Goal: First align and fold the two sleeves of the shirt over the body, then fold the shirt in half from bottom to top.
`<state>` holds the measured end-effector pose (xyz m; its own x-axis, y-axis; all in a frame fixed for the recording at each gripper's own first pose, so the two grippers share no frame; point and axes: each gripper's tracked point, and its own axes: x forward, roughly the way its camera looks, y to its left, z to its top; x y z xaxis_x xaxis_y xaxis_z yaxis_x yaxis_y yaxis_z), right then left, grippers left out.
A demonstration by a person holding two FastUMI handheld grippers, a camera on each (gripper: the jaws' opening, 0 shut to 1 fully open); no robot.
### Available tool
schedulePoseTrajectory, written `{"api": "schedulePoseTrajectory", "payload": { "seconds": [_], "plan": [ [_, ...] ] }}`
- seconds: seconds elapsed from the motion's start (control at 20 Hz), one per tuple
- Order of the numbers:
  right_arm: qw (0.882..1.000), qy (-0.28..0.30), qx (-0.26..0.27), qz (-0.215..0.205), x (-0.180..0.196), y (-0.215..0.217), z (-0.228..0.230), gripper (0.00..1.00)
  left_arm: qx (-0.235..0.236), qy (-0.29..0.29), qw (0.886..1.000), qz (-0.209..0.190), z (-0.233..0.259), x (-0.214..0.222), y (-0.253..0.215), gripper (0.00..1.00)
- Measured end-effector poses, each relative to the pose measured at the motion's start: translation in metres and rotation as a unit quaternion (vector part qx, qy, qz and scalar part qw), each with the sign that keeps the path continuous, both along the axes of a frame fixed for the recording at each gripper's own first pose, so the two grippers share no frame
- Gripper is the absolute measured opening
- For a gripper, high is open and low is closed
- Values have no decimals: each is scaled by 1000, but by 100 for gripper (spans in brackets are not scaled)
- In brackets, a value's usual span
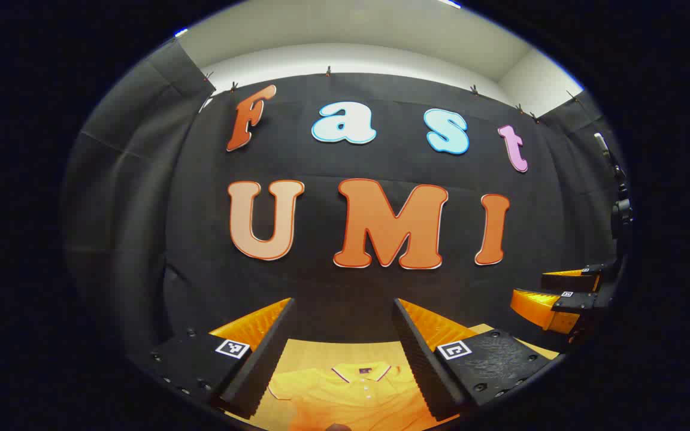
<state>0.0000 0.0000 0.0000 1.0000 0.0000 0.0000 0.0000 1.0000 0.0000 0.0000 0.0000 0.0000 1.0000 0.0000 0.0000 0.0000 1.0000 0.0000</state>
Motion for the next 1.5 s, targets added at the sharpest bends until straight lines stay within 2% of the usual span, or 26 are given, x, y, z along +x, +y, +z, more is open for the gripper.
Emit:
{"api": "schedulePoseTrajectory", "payload": {
  "seconds": [0.05,0.25,0.4,0.75,1.0,1.2,1.5],
  "plan": [
    [1000,3,1,7,2,2,-2,97,-2,3,1000,5,-2,-1,1,95],
    [1000,-1,7,20,3,5,-5,97,10,6,1000,16,-10,-3,5,98],
    [999,-1,10,31,0,13,-9,97,14,10,1000,13,-14,-9,1,96],
    [999,21,7,42,-8,22,-29,96,38,21,999,12,-33,-33,-3,98],
    [996,77,34,22,1,-2,-63,97,42,20,999,21,-33,-43,4,98],
    [992,123,33,-7,16,-35,-96,97,46,14,998,34,-30,-49,9,98],
    [973,224,52,-13,52,-58,-155,97,63,11,996,66,-26,-59,17,98]
  ]
}}
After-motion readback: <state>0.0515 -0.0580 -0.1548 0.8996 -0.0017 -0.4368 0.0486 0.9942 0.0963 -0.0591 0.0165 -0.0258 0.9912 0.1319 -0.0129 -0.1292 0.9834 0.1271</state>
